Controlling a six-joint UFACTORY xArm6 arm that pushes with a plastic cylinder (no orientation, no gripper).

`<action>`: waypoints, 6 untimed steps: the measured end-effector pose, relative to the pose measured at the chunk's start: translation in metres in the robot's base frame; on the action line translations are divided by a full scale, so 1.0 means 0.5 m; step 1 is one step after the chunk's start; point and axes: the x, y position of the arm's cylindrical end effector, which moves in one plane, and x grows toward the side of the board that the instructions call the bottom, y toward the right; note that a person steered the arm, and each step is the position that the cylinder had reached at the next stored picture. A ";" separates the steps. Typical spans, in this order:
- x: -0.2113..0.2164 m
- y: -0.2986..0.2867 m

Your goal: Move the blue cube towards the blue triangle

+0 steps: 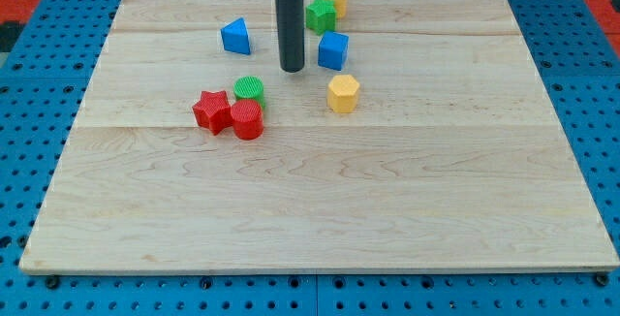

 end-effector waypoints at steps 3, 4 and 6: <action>0.000 0.255; -0.043 0.258; -0.040 -0.001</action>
